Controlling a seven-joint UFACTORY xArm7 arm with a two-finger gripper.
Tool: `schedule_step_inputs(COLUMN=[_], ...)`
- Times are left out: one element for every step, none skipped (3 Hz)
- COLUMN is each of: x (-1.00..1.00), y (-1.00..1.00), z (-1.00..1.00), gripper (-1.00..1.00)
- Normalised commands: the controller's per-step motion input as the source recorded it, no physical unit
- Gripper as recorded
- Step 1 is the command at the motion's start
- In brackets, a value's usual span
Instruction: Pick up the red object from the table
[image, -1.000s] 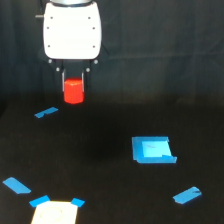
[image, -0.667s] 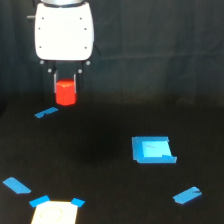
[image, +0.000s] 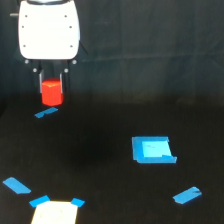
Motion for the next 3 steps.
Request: schedule_step_inputs(x=[0.47,0.24,-0.5], y=[0.76,0.75,-0.17], z=[0.54,1.0,0.9], gripper=[-1.0,-1.0,-1.0])
